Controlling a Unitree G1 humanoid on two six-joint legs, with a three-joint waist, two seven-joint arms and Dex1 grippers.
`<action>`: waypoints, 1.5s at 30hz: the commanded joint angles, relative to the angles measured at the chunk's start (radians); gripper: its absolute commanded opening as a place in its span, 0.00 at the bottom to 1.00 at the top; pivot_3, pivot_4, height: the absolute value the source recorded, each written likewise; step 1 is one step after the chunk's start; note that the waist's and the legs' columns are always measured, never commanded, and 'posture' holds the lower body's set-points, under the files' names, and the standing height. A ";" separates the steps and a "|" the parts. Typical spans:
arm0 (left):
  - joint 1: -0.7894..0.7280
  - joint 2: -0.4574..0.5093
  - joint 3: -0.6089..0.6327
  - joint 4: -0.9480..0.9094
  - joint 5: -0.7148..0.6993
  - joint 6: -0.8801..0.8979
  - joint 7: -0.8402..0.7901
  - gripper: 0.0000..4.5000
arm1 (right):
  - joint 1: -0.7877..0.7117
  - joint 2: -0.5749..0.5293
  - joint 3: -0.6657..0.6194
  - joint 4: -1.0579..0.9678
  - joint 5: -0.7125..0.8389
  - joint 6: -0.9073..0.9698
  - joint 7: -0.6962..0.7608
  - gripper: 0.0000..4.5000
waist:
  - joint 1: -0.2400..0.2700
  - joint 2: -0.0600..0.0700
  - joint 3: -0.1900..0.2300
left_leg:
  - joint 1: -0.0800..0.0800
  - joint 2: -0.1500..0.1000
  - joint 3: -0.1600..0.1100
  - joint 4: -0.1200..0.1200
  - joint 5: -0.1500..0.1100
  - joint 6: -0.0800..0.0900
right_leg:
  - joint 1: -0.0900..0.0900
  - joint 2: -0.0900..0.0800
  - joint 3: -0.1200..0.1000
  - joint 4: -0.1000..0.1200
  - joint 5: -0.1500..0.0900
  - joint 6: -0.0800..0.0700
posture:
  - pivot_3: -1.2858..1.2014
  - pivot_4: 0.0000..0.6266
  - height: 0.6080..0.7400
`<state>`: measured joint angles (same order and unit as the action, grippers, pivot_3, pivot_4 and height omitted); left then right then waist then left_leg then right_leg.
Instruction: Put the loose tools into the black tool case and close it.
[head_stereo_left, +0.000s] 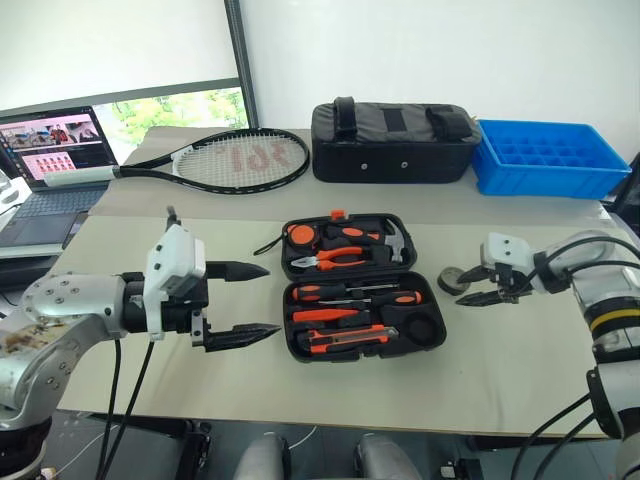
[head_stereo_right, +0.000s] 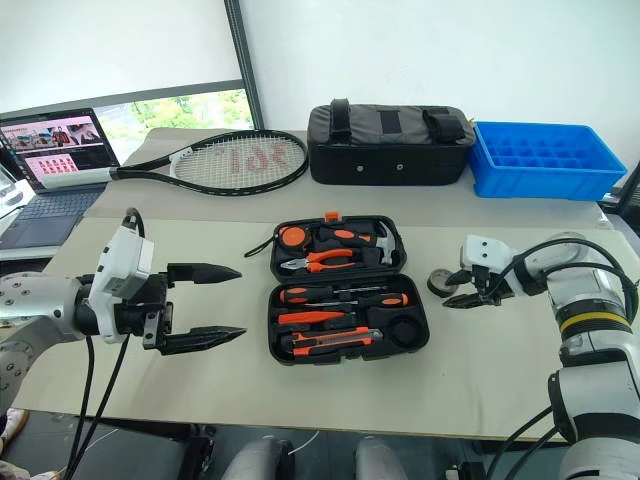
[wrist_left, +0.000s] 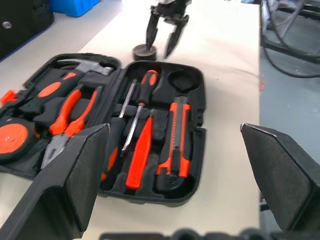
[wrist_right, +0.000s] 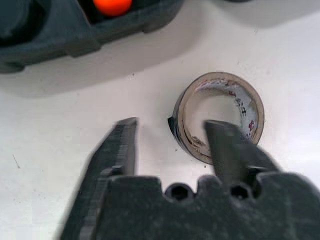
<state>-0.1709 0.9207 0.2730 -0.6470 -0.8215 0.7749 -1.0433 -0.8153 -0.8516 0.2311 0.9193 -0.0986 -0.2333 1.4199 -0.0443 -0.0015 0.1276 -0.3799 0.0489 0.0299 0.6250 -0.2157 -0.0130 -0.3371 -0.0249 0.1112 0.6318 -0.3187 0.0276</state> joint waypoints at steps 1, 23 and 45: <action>0.027 0.029 0.047 -0.049 -0.043 0.002 0.004 1.00 | -0.043 0.009 -0.005 0.024 -0.017 -0.029 -0.016 0.21 | -0.002 0.000 0.000 | 0.000 0.000 0.000 0.000 0.000 0.000 | 0.000 0.000 0.000 0.000 0.000 0.000 | 0.52 0.24 0.76; 0.089 0.074 0.045 -0.049 -0.025 -0.058 0.008 1.00 | 0.298 -0.143 -0.015 -0.920 0.340 0.418 0.178 0.00 | 0.007 0.001 0.001 | -0.001 0.001 -0.002 -0.002 0.000 0.000 | 0.000 0.000 -0.003 0.000 -0.001 -0.001 | 0.52 0.24 0.76; 0.106 0.073 0.024 0.003 0.033 -0.108 -0.005 1.00 | 0.348 -0.163 -0.040 -1.063 0.321 0.540 0.122 0.89 | 0.007 0.000 0.002 | -0.004 0.001 -0.001 -0.001 0.000 0.000 | -0.005 0.000 -0.002 0.001 -0.001 -0.001 | 0.52 0.24 0.76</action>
<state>-0.0708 0.9907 0.2834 -0.6514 -0.7997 0.6946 -1.0482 -0.4515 -1.0001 0.2274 -0.1197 0.1901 0.2871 1.5386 -0.0378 -0.0015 0.1291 -0.3843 0.0497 0.0286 0.6235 -0.2158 -0.0133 -0.3426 -0.0247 0.1087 0.6323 -0.3196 0.0267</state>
